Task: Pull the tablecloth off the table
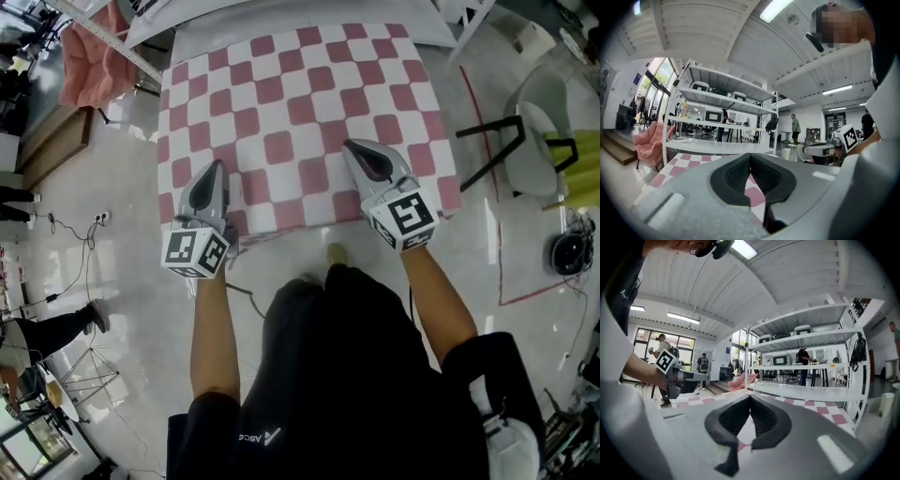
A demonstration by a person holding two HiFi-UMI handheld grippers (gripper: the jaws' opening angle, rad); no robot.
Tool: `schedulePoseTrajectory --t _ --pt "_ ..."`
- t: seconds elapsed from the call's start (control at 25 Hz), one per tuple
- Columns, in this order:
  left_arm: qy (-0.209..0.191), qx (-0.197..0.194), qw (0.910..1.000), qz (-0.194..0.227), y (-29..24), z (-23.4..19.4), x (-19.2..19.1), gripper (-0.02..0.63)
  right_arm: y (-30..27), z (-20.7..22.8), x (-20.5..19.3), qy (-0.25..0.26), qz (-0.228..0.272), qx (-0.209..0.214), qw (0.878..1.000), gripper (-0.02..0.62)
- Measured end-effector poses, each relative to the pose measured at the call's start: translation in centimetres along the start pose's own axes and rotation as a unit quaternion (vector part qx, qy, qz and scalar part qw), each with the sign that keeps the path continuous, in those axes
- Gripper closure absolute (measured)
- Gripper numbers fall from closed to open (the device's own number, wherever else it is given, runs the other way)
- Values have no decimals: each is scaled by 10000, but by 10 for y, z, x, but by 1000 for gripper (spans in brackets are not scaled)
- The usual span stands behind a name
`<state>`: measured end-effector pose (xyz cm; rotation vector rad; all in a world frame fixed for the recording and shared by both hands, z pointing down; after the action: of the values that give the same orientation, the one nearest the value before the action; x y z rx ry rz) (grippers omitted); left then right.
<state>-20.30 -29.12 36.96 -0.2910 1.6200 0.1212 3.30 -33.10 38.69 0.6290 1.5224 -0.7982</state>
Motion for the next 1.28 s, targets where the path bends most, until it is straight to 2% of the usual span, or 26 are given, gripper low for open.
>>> schedulePoseTrajectory --t 0.32,0.44,0.52,0.6,0.72,0.92,1.12,1.28 --pt "138 212 9972 -700 -39 -47 -39 594 -41 41 -33 -126 -566 -403 9975 591" --pt "201 276 9938 -1057 -51 -66 -55 585 -52 58 -50 -338 -876 -534 9941 503" --pt "273 328 9907 -1295 -61 -77 -65 469 -58 71 -64 -530 -1136 -619 9902 452" --pt "309 400 9866 -1550 -69 -89 -76 435 -66 83 -79 -704 -1416 -763 9845 400" --pt "317 593 9779 -1978 -79 -108 -93 371 -77 100 -101 -890 -1797 -1035 9742 349" --pt "273 854 9573 -2748 -95 -131 -121 301 -95 121 -128 -1126 -2316 -1365 9566 288" --pt "293 918 9379 -3333 -112 -143 -140 278 -115 128 -144 -1089 -2813 -1473 9419 245" --pt "231 1008 9251 -3654 -117 -145 -153 270 -120 130 -155 -1156 -3134 -1544 9298 244"
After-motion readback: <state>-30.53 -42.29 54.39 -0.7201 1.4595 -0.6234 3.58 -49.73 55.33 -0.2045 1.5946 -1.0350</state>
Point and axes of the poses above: the fingertips, and each gripper's own axes: y backward along the fingers, z to its right, x out of its top, the point moved 2 cm from there along y, backward along the fingers, and after that the axes turned 3 degrees about x, right-handed, at the moved point
